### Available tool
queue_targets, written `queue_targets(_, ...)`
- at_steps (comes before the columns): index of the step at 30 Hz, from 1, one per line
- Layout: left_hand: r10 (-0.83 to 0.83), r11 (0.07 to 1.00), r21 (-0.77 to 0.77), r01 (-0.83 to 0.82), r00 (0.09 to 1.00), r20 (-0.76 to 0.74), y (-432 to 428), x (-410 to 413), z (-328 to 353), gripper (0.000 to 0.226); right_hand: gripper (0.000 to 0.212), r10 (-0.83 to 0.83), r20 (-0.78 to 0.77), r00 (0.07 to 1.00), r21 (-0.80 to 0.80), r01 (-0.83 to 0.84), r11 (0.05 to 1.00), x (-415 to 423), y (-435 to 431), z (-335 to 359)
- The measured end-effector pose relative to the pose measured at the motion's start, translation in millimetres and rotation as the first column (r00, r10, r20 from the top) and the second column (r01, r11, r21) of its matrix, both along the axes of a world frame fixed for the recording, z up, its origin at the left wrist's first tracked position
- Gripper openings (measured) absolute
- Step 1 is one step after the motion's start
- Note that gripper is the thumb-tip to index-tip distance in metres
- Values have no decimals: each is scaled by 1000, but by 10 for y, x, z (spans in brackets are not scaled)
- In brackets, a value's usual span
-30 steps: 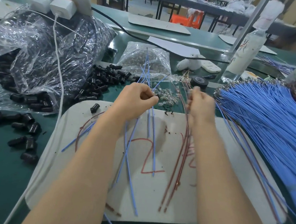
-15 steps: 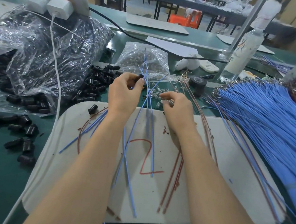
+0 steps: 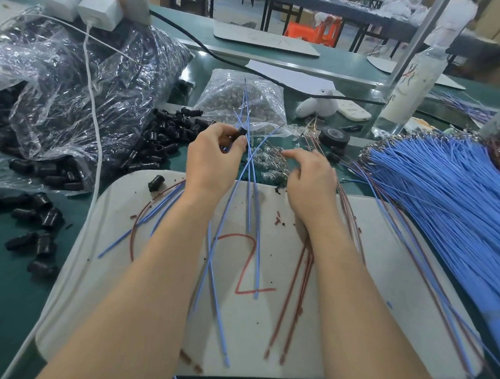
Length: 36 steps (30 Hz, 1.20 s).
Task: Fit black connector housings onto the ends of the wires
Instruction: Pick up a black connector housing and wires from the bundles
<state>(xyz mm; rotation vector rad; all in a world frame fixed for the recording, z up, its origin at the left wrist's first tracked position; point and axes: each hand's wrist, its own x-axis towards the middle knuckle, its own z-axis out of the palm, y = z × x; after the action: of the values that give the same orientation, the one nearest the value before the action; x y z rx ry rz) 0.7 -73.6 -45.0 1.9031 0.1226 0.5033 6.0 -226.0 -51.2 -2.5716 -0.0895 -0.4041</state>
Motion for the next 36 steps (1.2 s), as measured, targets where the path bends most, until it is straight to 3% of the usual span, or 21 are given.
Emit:
queue_targets(6,-15,1000,3,15,1000,-5,-11,-9,3,14,38,-217,-196,956,-181,182,966,35,-129,-25)
queue_targets(13,-23,1000,15,23,1000,-7,-12,-17,12,8,33,-259,-67,963,-98,252,963,22,-115,-33)
queue_targets(18,-23,999,38,24,1000,-9,-10,-19,13,12,32,-274,-110,955,-153,257,954,20,-93,-25)
queue_targets(23,-28,999,39,28,999,-15,-19,-16,12,12,31,-308,0,951,-95,307,947,15,-136,18)
queue_targets(28,-26,999,47,26,1000,-11,-28,-20,14,7,29,-356,-82,931,-152,341,928,29,-162,-16)
queue_targets(34,-44,998,53,45,999,-7,-29,-29,11,11,21,-349,-55,936,-122,340,932,43,-147,-53)
queue_targets(36,-60,997,58,60,998,-7,-24,-25,8,9,19,-318,5,948,-46,318,947,33,-140,-28)
